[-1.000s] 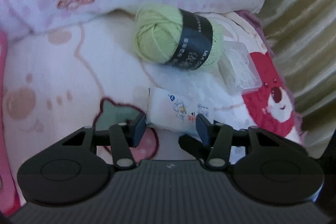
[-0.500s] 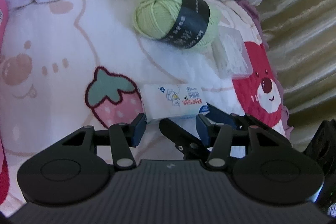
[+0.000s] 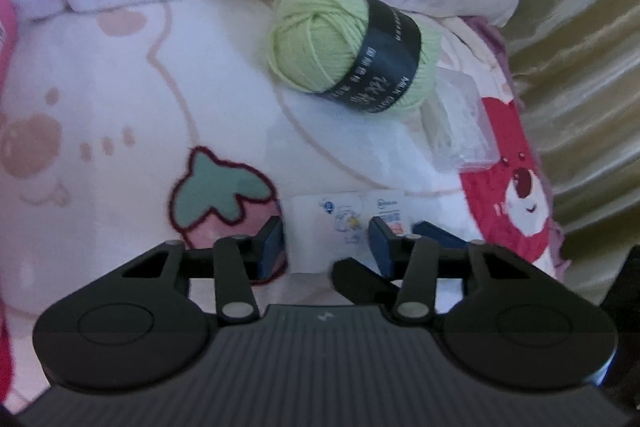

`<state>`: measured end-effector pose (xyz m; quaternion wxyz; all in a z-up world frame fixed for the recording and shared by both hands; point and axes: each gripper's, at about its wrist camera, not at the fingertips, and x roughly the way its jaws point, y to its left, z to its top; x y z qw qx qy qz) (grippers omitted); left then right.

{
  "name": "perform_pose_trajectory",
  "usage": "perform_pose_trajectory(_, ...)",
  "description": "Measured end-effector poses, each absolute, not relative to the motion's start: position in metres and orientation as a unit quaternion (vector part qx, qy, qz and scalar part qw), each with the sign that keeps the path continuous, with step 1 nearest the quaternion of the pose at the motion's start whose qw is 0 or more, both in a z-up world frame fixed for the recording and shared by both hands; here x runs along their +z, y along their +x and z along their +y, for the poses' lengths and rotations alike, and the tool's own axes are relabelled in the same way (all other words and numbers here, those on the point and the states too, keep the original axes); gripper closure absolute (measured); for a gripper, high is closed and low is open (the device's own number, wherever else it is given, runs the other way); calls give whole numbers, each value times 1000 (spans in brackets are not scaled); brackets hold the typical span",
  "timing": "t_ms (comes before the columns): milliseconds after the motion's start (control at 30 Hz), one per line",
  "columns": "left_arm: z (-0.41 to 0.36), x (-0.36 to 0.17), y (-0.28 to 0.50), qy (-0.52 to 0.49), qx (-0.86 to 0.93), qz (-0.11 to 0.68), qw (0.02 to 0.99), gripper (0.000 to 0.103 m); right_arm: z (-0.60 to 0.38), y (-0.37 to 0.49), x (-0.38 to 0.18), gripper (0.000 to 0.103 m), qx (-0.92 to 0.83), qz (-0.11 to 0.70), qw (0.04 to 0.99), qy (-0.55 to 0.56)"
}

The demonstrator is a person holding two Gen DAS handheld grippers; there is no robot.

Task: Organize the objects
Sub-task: 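Close the left gripper on the white tissue packet, then lift the white tissue packet with the left gripper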

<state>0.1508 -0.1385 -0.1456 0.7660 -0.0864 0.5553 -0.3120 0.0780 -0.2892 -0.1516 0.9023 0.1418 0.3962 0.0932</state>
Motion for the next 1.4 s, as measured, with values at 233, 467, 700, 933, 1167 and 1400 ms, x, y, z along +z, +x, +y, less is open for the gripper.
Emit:
perform_pose_trajectory(233,-144,-147,146,-93,-308,587,743,66,-283,78,-150,13,111,409,899,113)
perform_pose_trajectory(467,-140,-154,144,-121,-294,587,745,66,-265,75,-156,12,116,413,903,23)
perform_pose_trajectory(700,-142,-157,141,-125,-290,581,750,66,-256,72,-165,13,103,410,906,-26)
perform_pose_trajectory(933,-138,-157,134,-131,-281,578,755,66,-261,67,-161,17,107,406,907,-14)
perform_pose_trajectory(1167,-132,-140,116,-94,-259,585,763,66,-257,58,-153,17,139,421,896,3)
perform_pose_trajectory(1400,-101,-134,96,-106,-237,584,769,66,-253,48,-147,16,195,433,879,41)
